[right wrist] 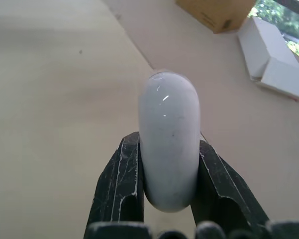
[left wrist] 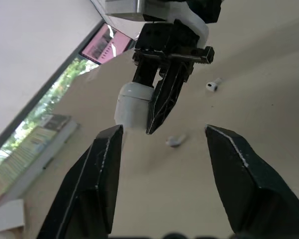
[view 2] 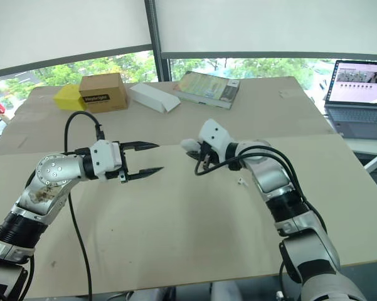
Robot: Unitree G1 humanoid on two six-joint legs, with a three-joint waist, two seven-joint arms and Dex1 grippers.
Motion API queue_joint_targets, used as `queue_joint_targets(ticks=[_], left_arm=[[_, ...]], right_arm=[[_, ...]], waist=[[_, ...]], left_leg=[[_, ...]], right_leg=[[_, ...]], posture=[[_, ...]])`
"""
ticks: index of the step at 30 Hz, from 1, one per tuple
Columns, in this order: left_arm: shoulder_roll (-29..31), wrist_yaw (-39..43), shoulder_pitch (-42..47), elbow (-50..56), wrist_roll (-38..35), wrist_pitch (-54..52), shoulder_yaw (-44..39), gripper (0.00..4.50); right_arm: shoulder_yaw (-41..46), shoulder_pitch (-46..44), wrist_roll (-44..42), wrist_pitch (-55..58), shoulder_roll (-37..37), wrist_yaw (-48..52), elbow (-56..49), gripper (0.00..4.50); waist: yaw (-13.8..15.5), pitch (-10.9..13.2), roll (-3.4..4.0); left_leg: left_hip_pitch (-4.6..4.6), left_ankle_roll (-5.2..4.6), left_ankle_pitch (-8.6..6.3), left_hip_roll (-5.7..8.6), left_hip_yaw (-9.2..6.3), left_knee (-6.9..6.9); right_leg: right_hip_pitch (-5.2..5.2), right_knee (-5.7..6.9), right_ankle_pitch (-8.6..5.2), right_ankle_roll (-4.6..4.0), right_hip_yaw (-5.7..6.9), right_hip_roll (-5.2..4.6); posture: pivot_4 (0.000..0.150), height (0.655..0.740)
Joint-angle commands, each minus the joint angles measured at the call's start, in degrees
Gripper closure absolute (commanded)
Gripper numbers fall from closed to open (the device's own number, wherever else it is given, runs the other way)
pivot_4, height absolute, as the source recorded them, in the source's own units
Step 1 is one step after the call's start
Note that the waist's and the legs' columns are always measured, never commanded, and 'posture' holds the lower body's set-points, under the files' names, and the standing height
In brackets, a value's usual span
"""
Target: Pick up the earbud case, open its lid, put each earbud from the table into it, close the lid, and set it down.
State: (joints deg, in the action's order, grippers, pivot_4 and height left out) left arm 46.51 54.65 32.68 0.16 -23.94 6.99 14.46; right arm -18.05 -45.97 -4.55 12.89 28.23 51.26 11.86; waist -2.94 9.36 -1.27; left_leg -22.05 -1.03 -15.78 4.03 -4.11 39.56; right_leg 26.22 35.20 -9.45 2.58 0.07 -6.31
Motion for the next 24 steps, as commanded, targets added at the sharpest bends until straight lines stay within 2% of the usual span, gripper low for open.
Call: queue_joint_targets(ticks=[1, 9, 15, 24], left_arm=[[-0.3, 2.5, 3.2, 1.2, 1.8, -3.9, -1.5, 1.70], [-1.4, 8.4, 7.0, -3.5, 9.1, -4.6, -0.7, 1.70], [-4.2, 8.7, 8.6, -6.7, 13.8, -3.5, -1.1, 1.70], [-8.2, 8.6, 10.8, -8.8, 15.5, -3.3, -2.1, 1.70]], right_arm=[[-1.5, -1.6, 2.8, -4.2, 0.8, 2.7, -2.7, 3.70], [-3.4, -1.8, 6.1, -4.0, -0.6, 4.6, -6.8, 3.70], [-4.2, -1.8, 7.7, -3.0, -1.5, 5.4, -9.6, 3.70], [-4.3, -1.6, 8.7, -1.7, -2.6, 6.1, -11.1, 3.70]], waist=[[0.1, 0.0, 0.00], [0.5, 0.0, 0.00], [0.6, 0.0, 0.00], [0.6, 0.0, 0.00]], left_leg=[[-0.02, 0.13, 0.07, 0.00, 0.00, 0.07], [-0.07, 0.14, 0.08, 0.01, 0.02, 0.19], [-0.10, 0.14, 0.08, 0.02, 0.02, 0.25], [-0.10, 0.15, 0.08, 0.02, 0.02, 0.28]], right_leg=[[-0.02, -0.01, 0.00, 0.00, 0.00, 0.00], [-0.05, -0.03, 0.00, 0.00, 0.00, 0.00], [-0.05, -0.01, 0.00, 0.00, 0.00, -0.01], [-0.04, 0.02, 0.00, 0.00, 0.00, -0.02]], posture=[[0.150, 0.7400], [0.150, 0.7400], [0.150, 0.7400], [0.150, 0.7400]])
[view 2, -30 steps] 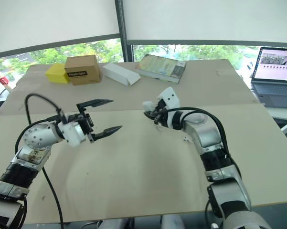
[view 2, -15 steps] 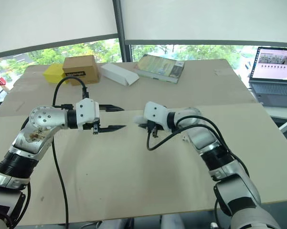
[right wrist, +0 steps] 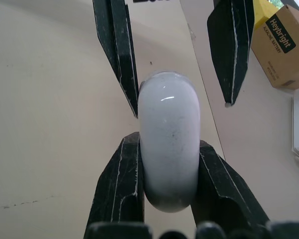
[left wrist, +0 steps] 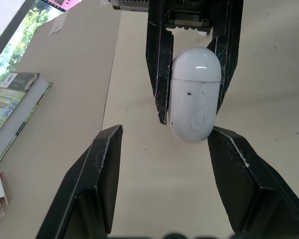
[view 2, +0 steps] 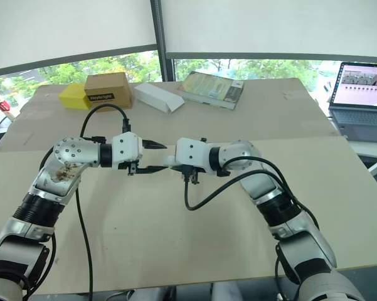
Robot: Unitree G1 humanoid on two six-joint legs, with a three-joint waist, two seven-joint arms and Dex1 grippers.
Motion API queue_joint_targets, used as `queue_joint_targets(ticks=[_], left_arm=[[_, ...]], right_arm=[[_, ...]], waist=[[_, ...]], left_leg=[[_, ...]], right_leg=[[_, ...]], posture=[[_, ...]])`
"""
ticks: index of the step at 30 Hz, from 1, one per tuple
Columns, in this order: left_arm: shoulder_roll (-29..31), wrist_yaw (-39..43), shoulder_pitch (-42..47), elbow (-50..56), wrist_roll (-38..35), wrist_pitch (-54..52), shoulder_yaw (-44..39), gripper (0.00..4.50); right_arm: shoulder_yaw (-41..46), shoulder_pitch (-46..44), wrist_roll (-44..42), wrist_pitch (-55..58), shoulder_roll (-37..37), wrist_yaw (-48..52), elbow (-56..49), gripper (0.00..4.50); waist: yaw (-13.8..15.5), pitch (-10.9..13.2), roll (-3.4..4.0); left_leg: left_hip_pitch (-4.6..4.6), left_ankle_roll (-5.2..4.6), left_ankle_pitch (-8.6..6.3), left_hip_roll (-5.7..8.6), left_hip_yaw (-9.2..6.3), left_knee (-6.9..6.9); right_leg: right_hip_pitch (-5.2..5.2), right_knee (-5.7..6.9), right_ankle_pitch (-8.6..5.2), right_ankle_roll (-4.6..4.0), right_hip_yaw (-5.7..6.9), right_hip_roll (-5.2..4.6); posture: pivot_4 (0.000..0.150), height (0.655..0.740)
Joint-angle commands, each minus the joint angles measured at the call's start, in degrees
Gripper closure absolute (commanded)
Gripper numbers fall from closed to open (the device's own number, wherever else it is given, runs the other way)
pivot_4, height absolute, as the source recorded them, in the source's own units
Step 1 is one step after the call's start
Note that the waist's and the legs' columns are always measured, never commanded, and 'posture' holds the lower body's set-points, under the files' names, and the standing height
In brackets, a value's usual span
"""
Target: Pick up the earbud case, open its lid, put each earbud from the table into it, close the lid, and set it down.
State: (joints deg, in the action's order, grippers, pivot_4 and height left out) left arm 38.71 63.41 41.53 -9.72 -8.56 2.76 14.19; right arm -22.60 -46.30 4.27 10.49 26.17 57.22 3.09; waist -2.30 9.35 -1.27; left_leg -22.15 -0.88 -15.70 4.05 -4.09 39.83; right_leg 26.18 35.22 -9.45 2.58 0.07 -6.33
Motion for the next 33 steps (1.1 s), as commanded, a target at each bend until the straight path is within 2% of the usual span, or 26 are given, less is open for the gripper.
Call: queue_joint_targets(ticks=[1, 18, 21, 24, 32, 33], left_arm=[[-0.7, 0.0, 2.0, 1.3, 0.2, 0.8, -1.8, 1.70], [-2.3, 1.2, 2.4, 1.6, 1.8, 0.4, -1.8, 1.70], [-2.6, 1.6, 2.4, 1.7, 1.6, 0.8, -1.9, 2.59], [-2.9, 1.9, 2.6, 1.7, 1.9, 0.7, -1.9, 3.91], [-3.0, 1.5, 2.3, 1.4, 3.1, -0.5, -2.1, 3.95], [-3.2, 1.3, 2.2, 1.3, 2.7, -1.3, -2.4, 3.95]], right_arm=[[0.2, -1.2, 0.0, 0.7, -0.7, 0.1, -2.1, 3.70], [-0.2, -0.9, 1.9, 0.8, -1.8, 0.1, -0.9, 3.70], [-0.2, -0.9, 2.1, 0.7, -2.0, 0.1, -0.8, 3.70], [-0.1, -0.9, 2.2, 0.6, -2.2, 0.0, -0.6, 3.70], [1.2, -1.4, 2.2, 0.8, -2.8, -0.8, 0.6, 3.70], [1.9, -1.4, 2.0, 0.6, -2.9, -1.3, 0.7, 3.20]], waist=[[0.0, 0.0, 0.00], [0.0, 0.0, 0.00], [0.0, 0.0, 0.00], [0.0, 0.0, 0.00], [0.0, 0.0, 0.00], [0.0, 0.0, 0.00]], left_leg=[[0.00, 0.00, 0.00, 0.00, 0.00, 0.00], [0.00, 0.00, 0.00, 0.01, 0.00, 0.01], [0.00, 0.00, 0.00, 0.01, 0.00, 0.01], [0.00, 0.00, 0.00, 0.01, 0.00, 0.02], [0.00, 0.00, 0.00, 0.01, 0.00, 0.02], [0.00, 0.00, 0.00, 0.01, 0.00, 0.02]], right_leg=[[0.00, 0.00, 0.00, 0.00, 0.00, 0.00], [0.00, 0.02, 0.00, 0.00, 0.00, -0.01], [0.00, 0.02, 0.00, 0.00, 0.00, -0.01], [0.00, 0.03, 0.00, 0.00, 0.00, -0.01], [0.01, 0.04, 0.00, 0.00, 0.00, -0.01], [0.00, 0.03, 0.00, 0.00, 0.00, -0.02]], posture=[[0.150, 0.7400], [0.150, 0.7400], [0.150, 0.7400], [0.150, 0.7400], [0.150, 0.7400], [0.150, 0.7400]])
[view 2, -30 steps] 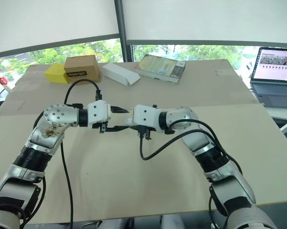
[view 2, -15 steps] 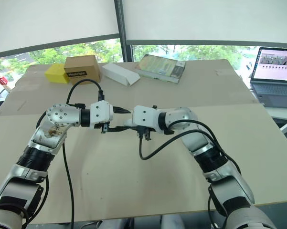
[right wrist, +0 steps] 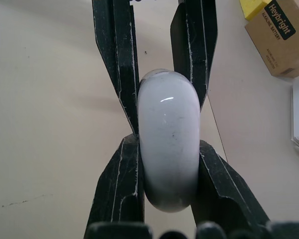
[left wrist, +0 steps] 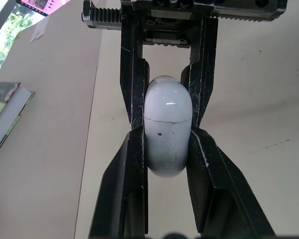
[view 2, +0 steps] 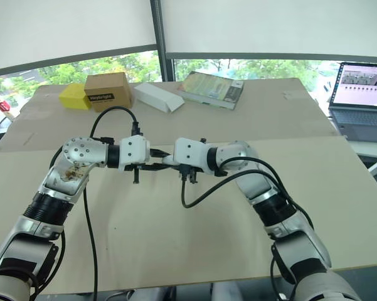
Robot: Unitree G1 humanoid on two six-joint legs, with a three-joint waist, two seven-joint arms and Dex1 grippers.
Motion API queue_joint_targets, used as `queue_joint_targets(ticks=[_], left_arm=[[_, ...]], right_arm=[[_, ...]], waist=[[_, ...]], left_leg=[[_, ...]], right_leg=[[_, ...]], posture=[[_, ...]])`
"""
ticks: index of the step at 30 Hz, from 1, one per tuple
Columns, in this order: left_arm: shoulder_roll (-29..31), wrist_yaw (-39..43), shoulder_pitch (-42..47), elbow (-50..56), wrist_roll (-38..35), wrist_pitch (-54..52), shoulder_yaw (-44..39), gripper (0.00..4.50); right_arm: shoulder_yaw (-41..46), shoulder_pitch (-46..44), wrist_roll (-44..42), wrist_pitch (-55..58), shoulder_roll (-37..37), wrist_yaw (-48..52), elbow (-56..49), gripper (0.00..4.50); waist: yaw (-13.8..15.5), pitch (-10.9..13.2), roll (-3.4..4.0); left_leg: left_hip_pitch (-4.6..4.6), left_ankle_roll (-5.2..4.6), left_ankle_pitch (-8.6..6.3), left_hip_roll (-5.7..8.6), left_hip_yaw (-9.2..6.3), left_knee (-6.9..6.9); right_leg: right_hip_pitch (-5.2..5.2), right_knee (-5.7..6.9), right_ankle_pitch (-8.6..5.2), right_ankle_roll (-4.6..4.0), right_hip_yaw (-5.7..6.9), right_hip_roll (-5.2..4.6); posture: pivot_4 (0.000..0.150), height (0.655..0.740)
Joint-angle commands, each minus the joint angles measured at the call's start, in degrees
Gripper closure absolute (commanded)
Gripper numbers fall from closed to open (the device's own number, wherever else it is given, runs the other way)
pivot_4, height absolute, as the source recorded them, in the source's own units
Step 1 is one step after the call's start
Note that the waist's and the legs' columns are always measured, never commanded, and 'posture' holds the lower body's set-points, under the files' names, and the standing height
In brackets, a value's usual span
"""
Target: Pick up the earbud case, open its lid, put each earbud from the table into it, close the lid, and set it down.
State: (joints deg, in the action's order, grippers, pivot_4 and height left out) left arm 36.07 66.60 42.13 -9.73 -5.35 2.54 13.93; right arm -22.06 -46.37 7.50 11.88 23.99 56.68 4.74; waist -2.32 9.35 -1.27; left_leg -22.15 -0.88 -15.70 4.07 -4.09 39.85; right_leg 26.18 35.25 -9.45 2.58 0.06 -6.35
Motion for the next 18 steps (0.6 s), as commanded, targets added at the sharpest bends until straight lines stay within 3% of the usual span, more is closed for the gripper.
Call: queue_joint_targets(ticks=[1, 9, 18], left_arm=[[-0.7, -2.0, 1.6, 1.2, -1.0, -2.0, -2.5, 3.95], [-4.9, -4.9, -2.5, 3.8, -17.2, -21.1, -12.9, 3.95], [-5.2, -7.6, -5.8, 11.5, -22.0, -29.7, -14.5, 3.95]], right_arm=[[2.2, -1.3, -2.0, -0.4, -1.0, -0.9, -1.0, 2.65], [13.9, 1.6, -14.4, 12.7, -0.6, -1.8, -7.7, 0.01], [17.1, 2.5, -18.8, 19.2, 0.0, -6.7, -12.2, 0.01]], waist=[[0.0, 0.0, 0.00], [0.1, 0.0, 0.00], [0.1, 0.0, 0.00]], left_leg=[[0.00, 0.00, 0.00, 0.00, 0.00, 0.00], [-0.01, -0.01, -0.01, -0.03, -0.01, 0.03], [0.02, -0.02, -0.02, -0.05, -0.01, 0.03]], right_leg=[[0.00, 0.00, 0.00, 0.00, 0.00, 0.00], [0.02, 0.07, 0.00, 0.00, -0.02, -0.03], [0.01, 0.09, 0.00, 0.01, -0.06, -0.07]], posture=[[0.150, 0.7400], [0.150, 0.7400], [0.150, 0.7400]])
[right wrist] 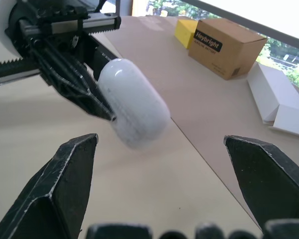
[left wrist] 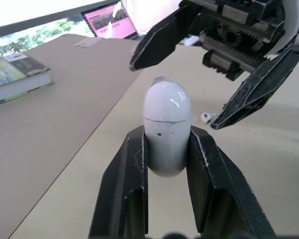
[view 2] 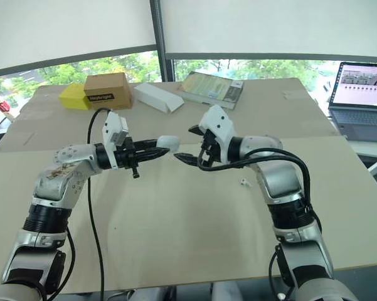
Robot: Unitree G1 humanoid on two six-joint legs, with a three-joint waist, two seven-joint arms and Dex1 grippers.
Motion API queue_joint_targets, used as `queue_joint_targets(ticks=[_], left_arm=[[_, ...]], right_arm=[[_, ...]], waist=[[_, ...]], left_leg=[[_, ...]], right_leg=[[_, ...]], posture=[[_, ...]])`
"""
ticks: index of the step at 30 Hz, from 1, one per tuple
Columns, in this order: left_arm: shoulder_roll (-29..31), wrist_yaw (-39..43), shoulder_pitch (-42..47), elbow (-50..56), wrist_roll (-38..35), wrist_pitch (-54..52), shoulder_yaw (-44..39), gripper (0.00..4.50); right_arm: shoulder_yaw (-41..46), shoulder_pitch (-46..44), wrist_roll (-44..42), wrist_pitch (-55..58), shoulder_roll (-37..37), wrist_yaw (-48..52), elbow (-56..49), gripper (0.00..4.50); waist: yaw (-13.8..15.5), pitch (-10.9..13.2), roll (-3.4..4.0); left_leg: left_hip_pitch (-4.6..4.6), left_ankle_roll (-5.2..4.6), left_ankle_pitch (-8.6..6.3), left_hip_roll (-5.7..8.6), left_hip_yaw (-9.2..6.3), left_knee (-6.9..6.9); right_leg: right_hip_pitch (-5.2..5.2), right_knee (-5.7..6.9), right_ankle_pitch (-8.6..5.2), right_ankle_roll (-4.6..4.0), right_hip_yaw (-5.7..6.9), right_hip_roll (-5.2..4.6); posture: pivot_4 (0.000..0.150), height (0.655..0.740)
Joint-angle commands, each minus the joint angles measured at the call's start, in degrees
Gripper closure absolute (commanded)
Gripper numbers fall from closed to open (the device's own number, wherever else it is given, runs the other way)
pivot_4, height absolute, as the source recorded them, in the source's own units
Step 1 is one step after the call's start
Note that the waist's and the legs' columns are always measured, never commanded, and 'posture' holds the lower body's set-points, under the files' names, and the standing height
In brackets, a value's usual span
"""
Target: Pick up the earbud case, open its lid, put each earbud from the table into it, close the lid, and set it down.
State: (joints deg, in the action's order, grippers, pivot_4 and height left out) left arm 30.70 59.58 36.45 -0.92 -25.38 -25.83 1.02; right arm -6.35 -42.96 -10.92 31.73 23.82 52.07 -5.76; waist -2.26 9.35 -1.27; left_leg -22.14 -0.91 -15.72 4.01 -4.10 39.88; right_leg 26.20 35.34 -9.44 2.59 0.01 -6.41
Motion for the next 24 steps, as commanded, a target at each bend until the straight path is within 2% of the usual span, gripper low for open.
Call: queue_joint_targets(ticks=[1, 9, 18, 24], left_arm=[[0.2, -0.7, -0.2, 3.1, -2.2, -1.7, -1.6, 3.95], [1.5, 0.0, -1.9, 5.3, -2.0, -1.8, -0.1, 3.95], [1.2, -0.8, -2.3, 4.8, -1.4, -0.8, -0.1, 3.95], [-2.2, -9.8, -2.3, 2.1, 1.9, 4.5, -3.5, 3.95]], right_arm=[[1.2, -1.1, -0.4, -0.8, 0.2, -2.5, -1.4, 0.01], [2.3, -2.3, -3.5, 2.4, -0.9, -4.9, -0.7, 0.01], [8.6, -3.8, -12.2, 13.6, -2.9, -9.5, -1.1, 0.01], [8.2, 0.3, -11.0, 12.8, -0.8, -11.8, -0.5, 0.01]], waist=[[0.0, 0.0, 0.00], [0.0, 0.0, 0.00], [0.3, 0.0, 0.00], [0.5, 0.0, 0.00]], left_leg=[[0.00, 0.00, 0.00, 0.00, 0.00, 0.00], [-0.01, 0.01, 0.00, 0.01, 0.00, -0.01], [-0.01, 0.00, 0.00, 0.00, 0.00, -0.02], [-0.01, -0.01, 0.00, 0.01, 0.00, -0.01]], right_leg=[[0.00, 0.00, 0.00, 0.00, -0.01, 0.00], [0.01, -0.03, 0.00, 0.00, -0.02, -0.02], [0.00, -0.03, 0.00, 0.00, -0.03, -0.03], [-0.01, -0.04, 0.00, 0.00, -0.03, -0.04]], posture=[[0.150, 0.7400], [0.150, 0.7400], [0.150, 0.7400], [0.150, 0.7400]])
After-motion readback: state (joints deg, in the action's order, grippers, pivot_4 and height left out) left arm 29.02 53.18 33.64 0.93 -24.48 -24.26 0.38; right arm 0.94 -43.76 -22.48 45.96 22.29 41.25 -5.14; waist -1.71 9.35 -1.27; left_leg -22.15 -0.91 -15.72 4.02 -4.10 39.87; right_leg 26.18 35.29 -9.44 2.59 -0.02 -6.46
